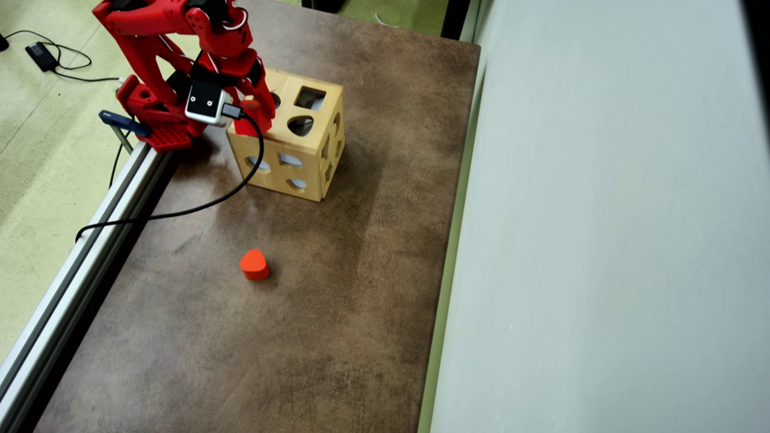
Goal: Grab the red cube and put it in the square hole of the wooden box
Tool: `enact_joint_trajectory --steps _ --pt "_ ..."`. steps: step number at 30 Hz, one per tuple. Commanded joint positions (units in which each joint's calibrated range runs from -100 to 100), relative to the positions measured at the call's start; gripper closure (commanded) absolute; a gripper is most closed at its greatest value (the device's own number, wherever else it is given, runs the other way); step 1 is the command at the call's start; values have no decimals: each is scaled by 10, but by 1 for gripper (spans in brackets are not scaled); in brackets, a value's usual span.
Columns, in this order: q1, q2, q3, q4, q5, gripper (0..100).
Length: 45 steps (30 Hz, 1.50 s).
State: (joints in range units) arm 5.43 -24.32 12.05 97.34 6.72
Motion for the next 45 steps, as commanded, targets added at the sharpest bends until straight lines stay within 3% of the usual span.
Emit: enact_joint_trajectory --steps 1,8,21,32,45 --pt "1 -32 -25 4 -2 96" --pt "-4 -88 -102 3 -18 96" --pt "-6 96 -144 2 -76 96" --pt "-116 182 -313 2 -122 96" --pt "-180 263 -327 1 -141 96"
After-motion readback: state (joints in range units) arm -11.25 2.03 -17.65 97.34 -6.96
